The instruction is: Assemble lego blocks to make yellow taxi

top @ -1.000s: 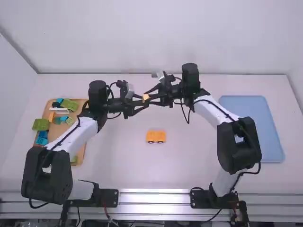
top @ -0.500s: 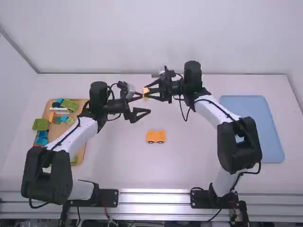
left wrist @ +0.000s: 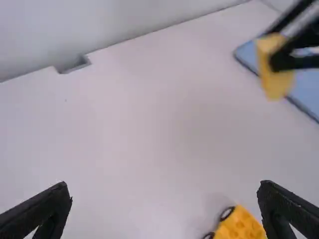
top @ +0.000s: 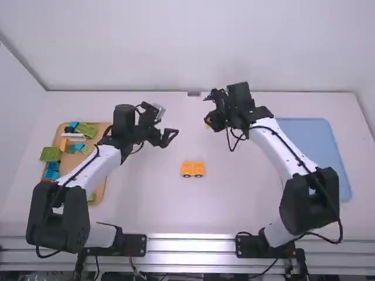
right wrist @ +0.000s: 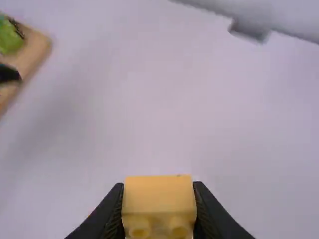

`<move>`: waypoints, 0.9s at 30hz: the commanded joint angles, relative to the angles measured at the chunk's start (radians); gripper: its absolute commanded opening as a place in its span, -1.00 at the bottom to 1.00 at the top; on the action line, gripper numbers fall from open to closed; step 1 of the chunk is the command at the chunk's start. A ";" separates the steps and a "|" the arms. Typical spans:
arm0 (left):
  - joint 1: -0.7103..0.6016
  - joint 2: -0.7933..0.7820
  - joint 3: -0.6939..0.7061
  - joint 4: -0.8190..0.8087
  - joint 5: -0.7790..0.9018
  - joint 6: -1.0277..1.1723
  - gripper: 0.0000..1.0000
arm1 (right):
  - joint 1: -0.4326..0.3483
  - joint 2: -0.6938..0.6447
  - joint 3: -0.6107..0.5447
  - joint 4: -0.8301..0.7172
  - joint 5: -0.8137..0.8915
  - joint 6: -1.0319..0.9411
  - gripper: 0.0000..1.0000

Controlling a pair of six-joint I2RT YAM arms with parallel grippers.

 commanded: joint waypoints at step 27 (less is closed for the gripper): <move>-0.002 -0.010 -0.002 0.002 -0.117 0.003 0.98 | 0.188 0.434 0.042 -0.443 0.332 -0.749 -1.00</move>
